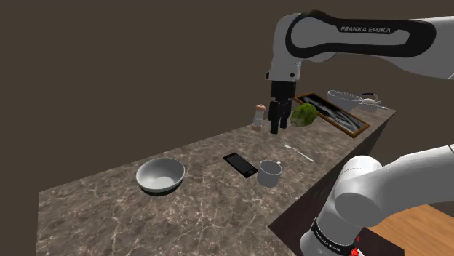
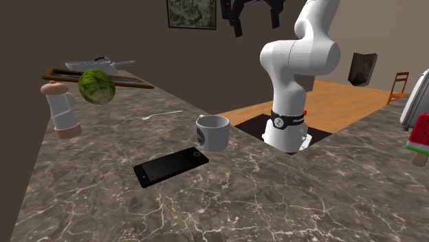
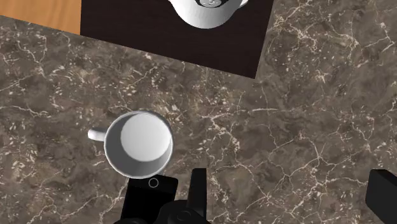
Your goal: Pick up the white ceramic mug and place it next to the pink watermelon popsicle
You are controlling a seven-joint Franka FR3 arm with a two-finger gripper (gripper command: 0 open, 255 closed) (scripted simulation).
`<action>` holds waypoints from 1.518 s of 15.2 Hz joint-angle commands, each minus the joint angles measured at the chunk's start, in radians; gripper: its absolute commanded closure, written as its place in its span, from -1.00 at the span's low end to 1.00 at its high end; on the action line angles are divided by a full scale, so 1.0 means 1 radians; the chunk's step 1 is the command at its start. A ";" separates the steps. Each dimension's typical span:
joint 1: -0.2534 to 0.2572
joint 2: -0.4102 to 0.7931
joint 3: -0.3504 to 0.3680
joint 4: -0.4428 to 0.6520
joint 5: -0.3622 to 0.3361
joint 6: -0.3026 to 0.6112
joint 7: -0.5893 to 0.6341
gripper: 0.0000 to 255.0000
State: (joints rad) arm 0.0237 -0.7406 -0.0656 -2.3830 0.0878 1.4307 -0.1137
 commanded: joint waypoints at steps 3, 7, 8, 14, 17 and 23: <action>-0.006 -0.022 0.005 -0.080 -0.020 0.076 -0.009 -1.00; -0.019 -0.048 0.010 -0.227 -0.060 0.236 -0.024 -1.00; -0.023 -0.050 0.011 -0.262 -0.070 0.278 -0.027 -1.00; -0.053 -0.011 0.010 -0.443 -0.139 0.555 -0.040 -1.00; -0.076 0.049 0.008 -0.513 -0.180 0.716 -0.040 -1.00; -0.099 0.149 0.003 -0.575 -0.215 0.895 -0.035 -1.00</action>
State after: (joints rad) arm -0.0735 -0.6076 -0.0617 -2.9523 -0.1248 2.3018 -0.1496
